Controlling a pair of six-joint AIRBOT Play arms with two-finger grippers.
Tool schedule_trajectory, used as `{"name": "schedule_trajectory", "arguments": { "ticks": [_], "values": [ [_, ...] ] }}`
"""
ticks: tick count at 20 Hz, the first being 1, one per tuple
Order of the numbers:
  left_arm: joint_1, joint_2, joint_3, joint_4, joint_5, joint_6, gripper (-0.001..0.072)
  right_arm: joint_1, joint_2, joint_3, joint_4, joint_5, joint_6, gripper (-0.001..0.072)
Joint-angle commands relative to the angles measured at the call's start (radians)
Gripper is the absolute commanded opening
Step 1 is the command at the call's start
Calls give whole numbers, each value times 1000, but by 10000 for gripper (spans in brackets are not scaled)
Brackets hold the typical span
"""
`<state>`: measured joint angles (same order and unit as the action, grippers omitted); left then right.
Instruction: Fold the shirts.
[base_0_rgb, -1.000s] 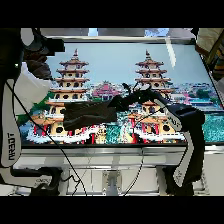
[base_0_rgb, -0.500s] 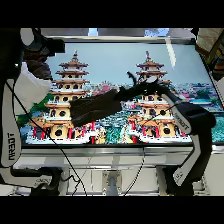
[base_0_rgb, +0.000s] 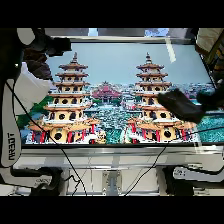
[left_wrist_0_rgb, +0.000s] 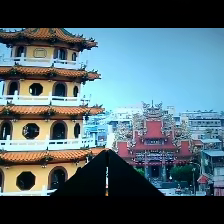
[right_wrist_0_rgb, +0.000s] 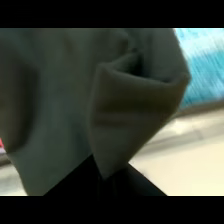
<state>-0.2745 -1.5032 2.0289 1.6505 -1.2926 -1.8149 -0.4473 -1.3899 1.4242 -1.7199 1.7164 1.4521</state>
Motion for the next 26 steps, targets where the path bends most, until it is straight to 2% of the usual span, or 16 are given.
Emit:
{"name": "schedule_trajectory", "arguments": {
  "ticks": [1, 4, 6, 8, 9, 10, 11, 12, 13, 15, 17, 18, 19, 20, 22, 26],
  "values": [
    [0, 1, 0, -84, 17, 8, 13, -206, 126, -225, -219, 119, 15, 17],
    [0, 1, 0, -89, 14, 6, 13, -351, 158, -491, -238, 103, 6, 19],
    [0, 1, 0, -97, 14, 7, 13, -426, 159, -616, -217, 35, -52, 43],
    [0, 1, 0, -111, 29, 5, 13, -456, 178, -655, -145, -53, -93, 311],
    [-2, 1, 0, -128, 31, 6, 13, -451, 198, -637, -111, -111, -91, 399],
    [-2, 1, 0, -143, 31, 6, 13, -447, 223, -603, -64, -148, -91, 473],
    [-2, 1, 0, -156, 32, 6, 13, -446, 243, -564, -18, -165, -91, 509],
    [-2, 1, 0, -163, 32, 6, 13, -446, 259, -518, 58, -186, -85, 510],
    [-2, 1, 0, -167, 32, 6, 13, -445, 267, -477, 179, -205, -85, 509],
    [-2, 1, 0, -182, 31, 6, 13, -435, 269, -419, 576, -235, -117, 509],
    [-2, 1, 0, -192, 30, 6, 13, -378, 269, -404, 1035, -259, -256, 507],
    [-2, 1, 0, -192, 27, 9, 13, -318, 269, -404, 1185, -275, -315, 476],
    [-2, 1, 0, -190, 19, 10, 13, -244, 269, -404, 1237, -296, -355, 446],
    [-2, 1, 0, -187, -3, 18, 13, -144, 269, -405, 1205, -331, -357, 440],
    [-2, 1, 0, -187, -88, 73, 13, 82, 269, -405, 1039, -432, -355, 440],
    [-2, 0, -6, -188, -394, 178, 13, 507, 262, -405, 740, -774, -351, 440]
  ]
}}
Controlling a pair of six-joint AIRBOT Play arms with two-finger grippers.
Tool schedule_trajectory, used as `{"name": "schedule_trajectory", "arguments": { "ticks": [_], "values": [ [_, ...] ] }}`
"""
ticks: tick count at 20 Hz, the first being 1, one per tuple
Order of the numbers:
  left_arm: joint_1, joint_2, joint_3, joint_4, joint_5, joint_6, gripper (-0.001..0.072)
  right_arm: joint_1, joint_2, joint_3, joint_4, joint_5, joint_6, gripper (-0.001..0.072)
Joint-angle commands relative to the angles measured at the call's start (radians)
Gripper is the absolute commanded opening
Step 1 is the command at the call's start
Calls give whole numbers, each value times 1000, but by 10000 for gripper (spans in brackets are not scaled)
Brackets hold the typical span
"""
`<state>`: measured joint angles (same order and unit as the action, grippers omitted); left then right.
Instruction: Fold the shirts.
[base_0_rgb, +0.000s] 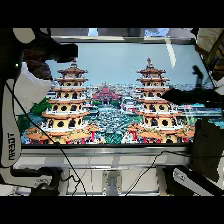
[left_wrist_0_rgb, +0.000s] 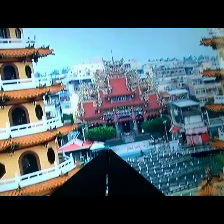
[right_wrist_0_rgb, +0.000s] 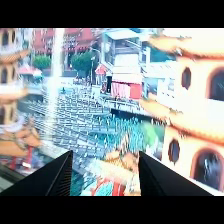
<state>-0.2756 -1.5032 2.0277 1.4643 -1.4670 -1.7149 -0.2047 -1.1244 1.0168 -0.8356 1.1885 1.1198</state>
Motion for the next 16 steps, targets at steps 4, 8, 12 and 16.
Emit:
{"name": "schedule_trajectory", "arguments": {
  "ticks": [4, 8, 12, 16],
  "values": [
    [-1, 0, -51, -21, -379, 101, 25, 504, -69, 3, -263, -444, 28, 440],
    [-7, 0, -85, -140, -373, 100, 25, 540, -144, 2, -259, -436, 113, 440],
    [-47, 0, -87, -137, -241, 101, 24, 540, -151, 3, -248, -439, 119, 440],
    [-64, 0, -87, -140, -82, 101, 23, 541, -151, 3, -216, -439, 119, 440]
  ]
}}
